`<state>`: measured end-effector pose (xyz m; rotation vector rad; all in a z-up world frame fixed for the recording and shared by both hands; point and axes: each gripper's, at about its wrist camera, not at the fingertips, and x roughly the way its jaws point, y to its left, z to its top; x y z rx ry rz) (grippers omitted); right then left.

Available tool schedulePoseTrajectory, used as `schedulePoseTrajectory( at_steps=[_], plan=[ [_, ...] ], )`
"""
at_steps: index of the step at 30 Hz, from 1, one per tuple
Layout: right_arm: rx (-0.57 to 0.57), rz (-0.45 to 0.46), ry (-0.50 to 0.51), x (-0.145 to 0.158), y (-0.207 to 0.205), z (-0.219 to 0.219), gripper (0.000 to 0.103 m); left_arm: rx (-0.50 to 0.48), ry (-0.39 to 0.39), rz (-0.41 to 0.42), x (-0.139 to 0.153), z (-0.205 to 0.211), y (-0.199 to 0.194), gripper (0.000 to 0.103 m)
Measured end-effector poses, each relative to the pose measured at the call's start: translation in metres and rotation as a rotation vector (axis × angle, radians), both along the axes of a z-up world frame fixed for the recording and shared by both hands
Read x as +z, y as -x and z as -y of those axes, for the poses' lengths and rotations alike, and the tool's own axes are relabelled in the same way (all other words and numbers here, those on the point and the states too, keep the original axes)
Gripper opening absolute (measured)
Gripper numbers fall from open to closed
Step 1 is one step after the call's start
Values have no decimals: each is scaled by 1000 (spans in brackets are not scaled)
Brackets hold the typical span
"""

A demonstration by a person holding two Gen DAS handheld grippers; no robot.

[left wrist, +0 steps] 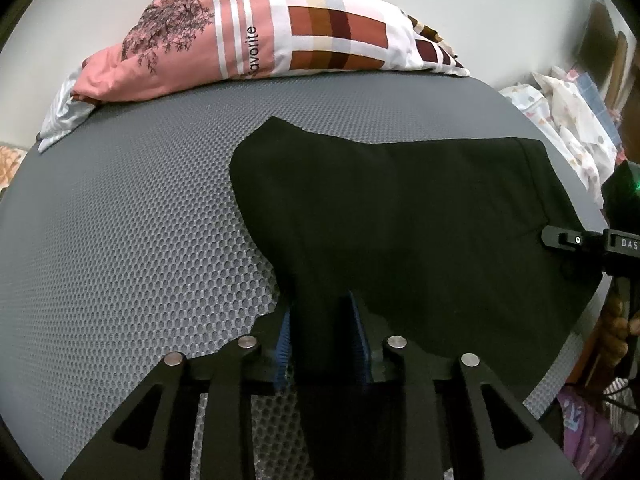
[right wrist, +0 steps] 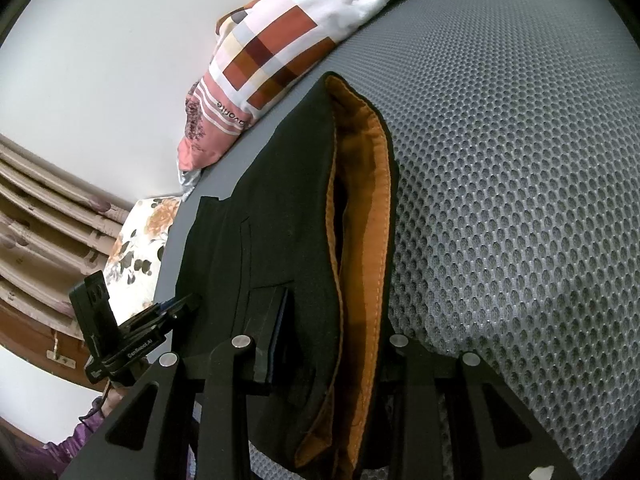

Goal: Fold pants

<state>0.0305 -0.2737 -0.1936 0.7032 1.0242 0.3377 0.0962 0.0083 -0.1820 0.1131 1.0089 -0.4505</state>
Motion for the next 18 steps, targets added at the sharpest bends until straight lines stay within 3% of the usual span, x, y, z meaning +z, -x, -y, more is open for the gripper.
schedulePoseTrajectory(
  at_steps=[2, 6, 9, 11, 16, 18],
  plan=[
    [-2, -1, -2, 0, 1, 0, 28, 8, 8, -13, -1, -2, -2, 36],
    [-4, -6, -8, -1, 0, 2, 28, 17, 41, -67, -8, -7, -7, 59],
    [-2, -9, -9, -1, 0, 3, 28, 23, 74, -82, -10, -11, -7, 59],
    [-1, -10, -11, -1, 0, 4, 28, 2, 55, -69, -9, -7, -5, 57],
    [0, -12, -14, -1, -2, 5, 28, -30, 35, -25, -2, -1, 1, 28],
    [-1, -14, -17, 0, -3, 5, 28, -22, 60, -43, -1, -6, -2, 25]
  ],
)
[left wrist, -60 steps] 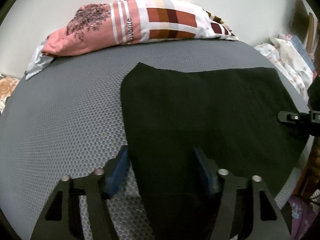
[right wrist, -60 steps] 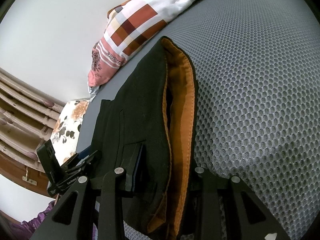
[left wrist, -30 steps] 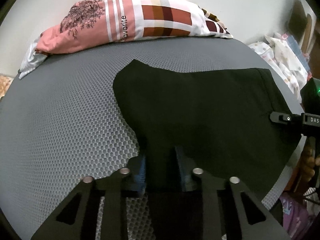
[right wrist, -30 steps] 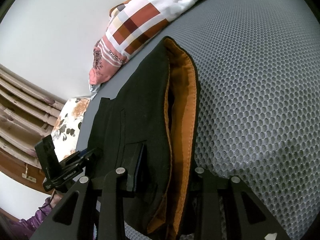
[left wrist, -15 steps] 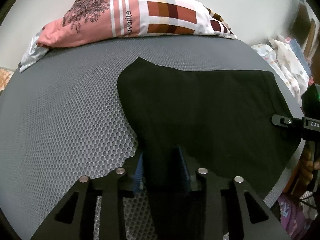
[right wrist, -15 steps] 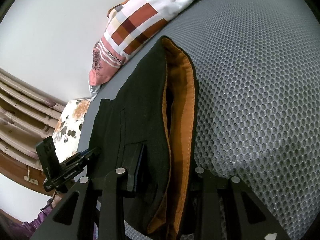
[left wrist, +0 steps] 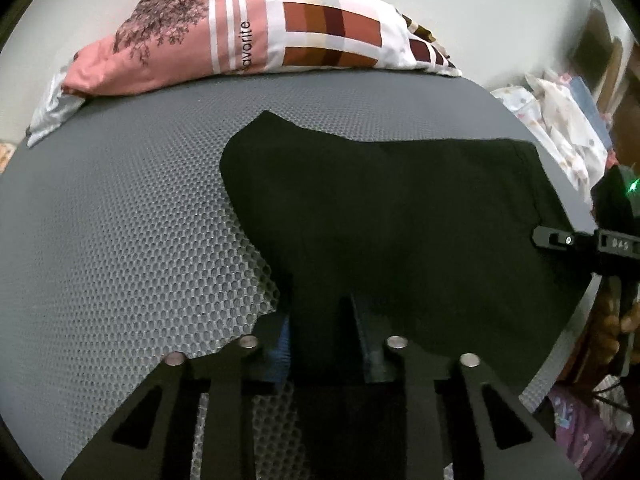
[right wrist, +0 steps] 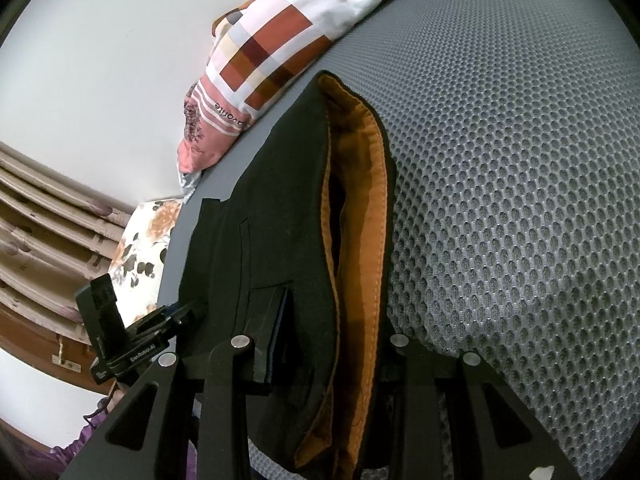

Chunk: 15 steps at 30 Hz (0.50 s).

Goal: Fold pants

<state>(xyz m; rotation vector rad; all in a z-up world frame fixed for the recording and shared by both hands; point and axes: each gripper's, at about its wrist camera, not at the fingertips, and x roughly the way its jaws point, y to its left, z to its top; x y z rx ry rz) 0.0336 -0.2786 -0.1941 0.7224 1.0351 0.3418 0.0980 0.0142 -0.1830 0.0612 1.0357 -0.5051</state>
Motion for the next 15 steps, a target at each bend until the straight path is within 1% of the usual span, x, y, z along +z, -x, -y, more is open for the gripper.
schedulePoseTrajectory(
  at_steps=[3, 5, 7, 8, 9, 12, 13, 15],
  plan=[
    [0, -3, -3, 0, 0, 0, 28, 25, 84, -61, -2, -15, -8, 25],
    [3, -3, 4, 1, -1, -1, 28, 23, 102, -77, -3, -19, -10, 25],
    [1, -4, 1, 1, -1, -2, 28, 16, 102, -88, -3, -20, -10, 25],
    [1, -4, -3, 1, -1, -2, 28, 23, 108, -103, -3, -23, -12, 27],
    [1, -4, -5, 1, -1, -2, 28, 32, 116, -116, -4, -25, -14, 31],
    [5, -12, -27, 0, -2, -1, 29, 76, 173, -195, -9, -40, -22, 42],
    [5, -15, -36, -1, -1, 2, 30, 82, 205, -218, -10, -45, -24, 42],
    [1, -23, -76, -4, -1, 6, 31, 77, 223, -236, -11, -47, -25, 43]
  ],
)
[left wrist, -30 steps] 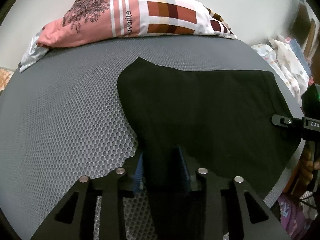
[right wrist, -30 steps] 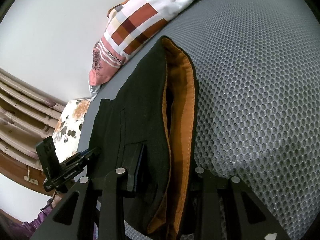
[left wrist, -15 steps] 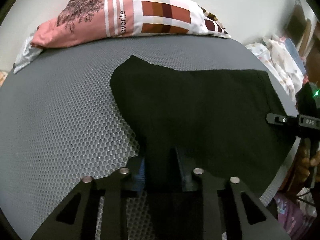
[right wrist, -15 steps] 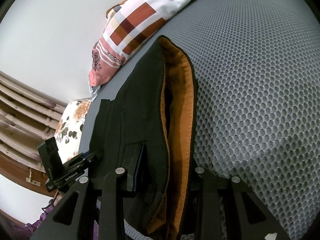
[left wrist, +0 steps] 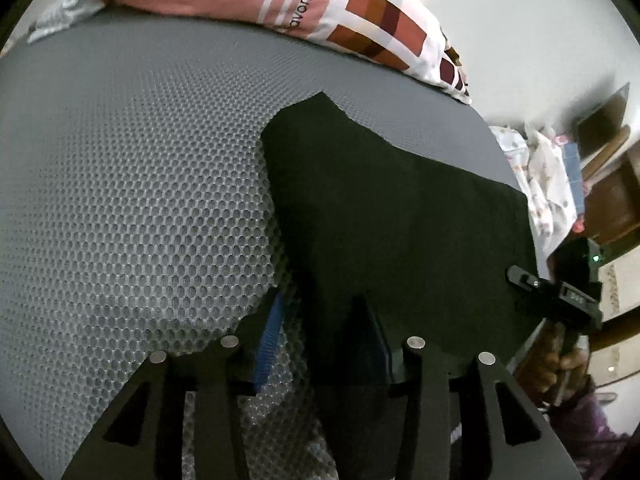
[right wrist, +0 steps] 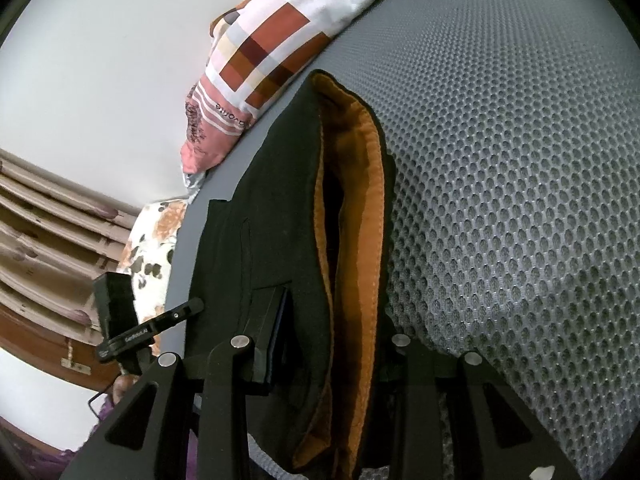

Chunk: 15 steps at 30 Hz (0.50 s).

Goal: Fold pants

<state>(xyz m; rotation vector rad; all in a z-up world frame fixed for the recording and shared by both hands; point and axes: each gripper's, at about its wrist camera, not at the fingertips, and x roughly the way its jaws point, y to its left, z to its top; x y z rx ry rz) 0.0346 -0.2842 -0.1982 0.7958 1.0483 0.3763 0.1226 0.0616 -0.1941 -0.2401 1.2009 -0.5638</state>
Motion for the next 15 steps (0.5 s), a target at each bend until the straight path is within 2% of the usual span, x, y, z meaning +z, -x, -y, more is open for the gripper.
schedulePoseTrajectory(
  at_steps=[3, 6, 12, 15],
  plan=[
    [-3, -11, -39, -3, 0, 4, 31, -44, 17, -10, 1, 3, 1, 54],
    [10, -33, -62, -5, -1, 6, 31, -81, 24, 1, 1, 12, 6, 55],
    [19, -83, -99, -8, 4, 15, 31, -136, -138, 124, 4, 35, 22, 53],
    [13, -107, -116, -10, 8, 21, 30, -129, -149, 124, 4, 36, 22, 53]
  ],
)
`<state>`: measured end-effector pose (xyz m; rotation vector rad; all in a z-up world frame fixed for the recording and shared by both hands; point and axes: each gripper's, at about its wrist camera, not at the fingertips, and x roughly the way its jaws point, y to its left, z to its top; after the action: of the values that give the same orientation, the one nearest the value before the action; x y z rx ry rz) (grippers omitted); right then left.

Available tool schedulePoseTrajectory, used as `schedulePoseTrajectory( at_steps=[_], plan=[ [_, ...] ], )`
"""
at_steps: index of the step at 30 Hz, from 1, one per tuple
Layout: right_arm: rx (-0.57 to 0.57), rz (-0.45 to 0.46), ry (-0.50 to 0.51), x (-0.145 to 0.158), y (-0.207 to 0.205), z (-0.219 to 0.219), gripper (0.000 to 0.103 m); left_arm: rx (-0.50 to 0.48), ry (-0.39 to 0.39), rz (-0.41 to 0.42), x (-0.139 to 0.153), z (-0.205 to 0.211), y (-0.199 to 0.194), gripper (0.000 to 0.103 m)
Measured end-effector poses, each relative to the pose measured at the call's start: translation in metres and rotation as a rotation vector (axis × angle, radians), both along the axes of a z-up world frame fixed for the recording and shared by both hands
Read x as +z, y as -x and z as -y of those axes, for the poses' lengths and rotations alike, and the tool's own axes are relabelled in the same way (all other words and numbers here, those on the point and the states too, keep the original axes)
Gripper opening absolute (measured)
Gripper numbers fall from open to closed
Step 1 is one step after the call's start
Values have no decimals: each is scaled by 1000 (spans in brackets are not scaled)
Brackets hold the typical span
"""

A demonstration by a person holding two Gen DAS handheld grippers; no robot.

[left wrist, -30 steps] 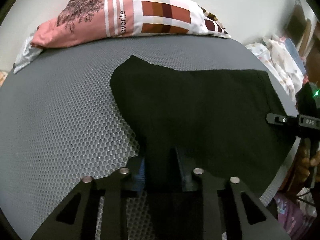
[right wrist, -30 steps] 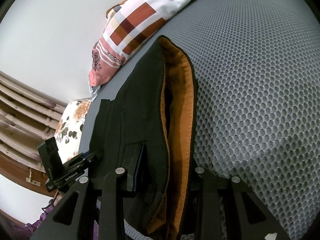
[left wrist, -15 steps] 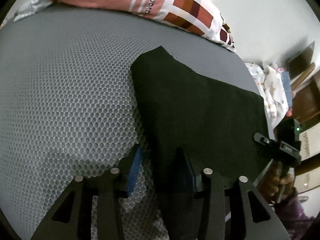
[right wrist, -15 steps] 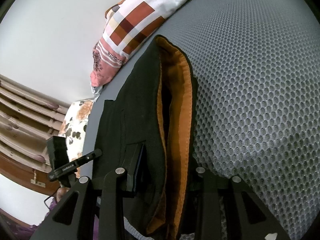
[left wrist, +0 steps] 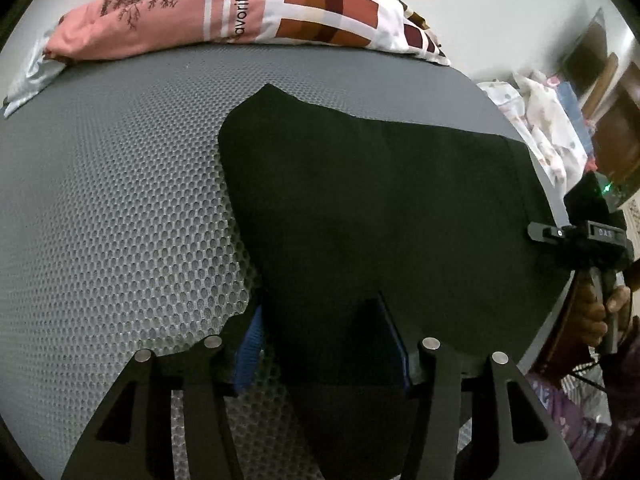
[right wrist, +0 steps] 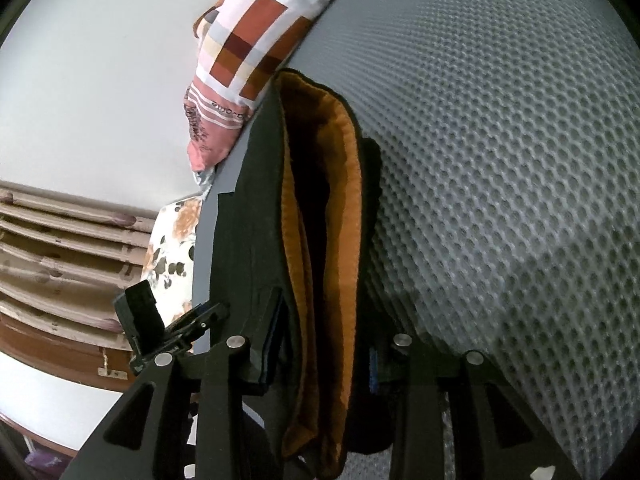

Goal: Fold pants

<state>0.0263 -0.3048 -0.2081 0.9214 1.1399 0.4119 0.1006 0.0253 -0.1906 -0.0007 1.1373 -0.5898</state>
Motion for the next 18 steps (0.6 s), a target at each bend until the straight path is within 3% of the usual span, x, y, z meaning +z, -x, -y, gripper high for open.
schedulePoseTrajectory(
  at_steps=[7, 10, 14, 18],
  plan=[
    [-44, -19, -2, 6, 14, 19, 46, 10, 15, -4, -2, -3, -1, 54],
    [-70, 39, 54, 29, 30, 29, 46, 15, 17, -6, -1, -3, -2, 54],
    [-82, 98, -138, 56, 61, 25, 43, 23, 27, -7, 0, -6, -1, 54],
    [-80, 31, -160, 49, 69, 10, 43, 22, 24, -3, 1, -7, 0, 54]
  ],
)
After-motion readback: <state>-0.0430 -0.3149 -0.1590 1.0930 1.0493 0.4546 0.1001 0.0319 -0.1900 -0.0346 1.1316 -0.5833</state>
